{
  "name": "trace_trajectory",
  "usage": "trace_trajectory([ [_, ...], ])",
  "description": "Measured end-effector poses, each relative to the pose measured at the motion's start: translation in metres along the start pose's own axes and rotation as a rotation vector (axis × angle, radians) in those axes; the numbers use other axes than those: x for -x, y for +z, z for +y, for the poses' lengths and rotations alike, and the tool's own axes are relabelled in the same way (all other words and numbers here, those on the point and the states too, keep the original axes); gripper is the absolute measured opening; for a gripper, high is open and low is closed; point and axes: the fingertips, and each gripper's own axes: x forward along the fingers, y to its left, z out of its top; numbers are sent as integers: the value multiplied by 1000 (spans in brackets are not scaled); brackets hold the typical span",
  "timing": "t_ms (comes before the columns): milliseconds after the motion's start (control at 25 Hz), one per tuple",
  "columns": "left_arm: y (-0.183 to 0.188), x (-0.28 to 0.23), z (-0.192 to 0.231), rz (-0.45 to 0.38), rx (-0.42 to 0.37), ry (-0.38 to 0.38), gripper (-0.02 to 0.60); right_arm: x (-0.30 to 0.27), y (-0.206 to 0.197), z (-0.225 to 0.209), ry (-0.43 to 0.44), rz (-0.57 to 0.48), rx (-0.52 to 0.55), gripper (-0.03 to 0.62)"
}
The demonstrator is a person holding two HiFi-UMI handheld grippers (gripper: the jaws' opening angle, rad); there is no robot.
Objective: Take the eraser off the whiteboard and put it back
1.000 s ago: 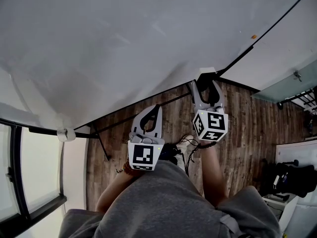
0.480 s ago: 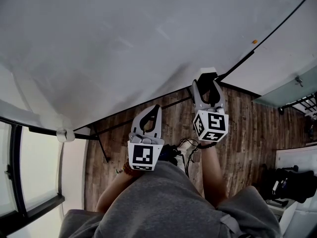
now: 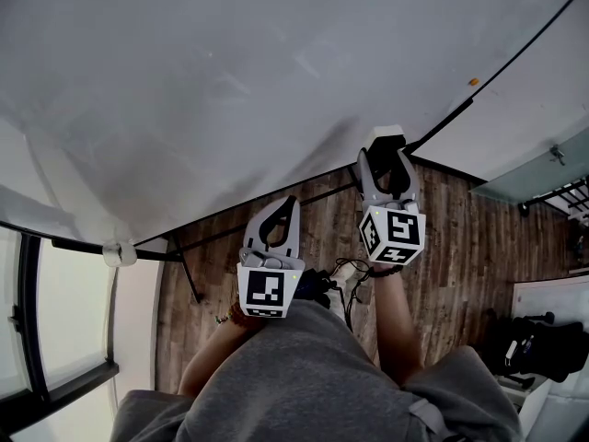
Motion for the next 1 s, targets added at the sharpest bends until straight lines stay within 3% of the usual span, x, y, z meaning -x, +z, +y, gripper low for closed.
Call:
trace_trajectory([
  [1000,0,-24,4,-7,-3,15,6,-23,8,-18,1,-29,7,236],
])
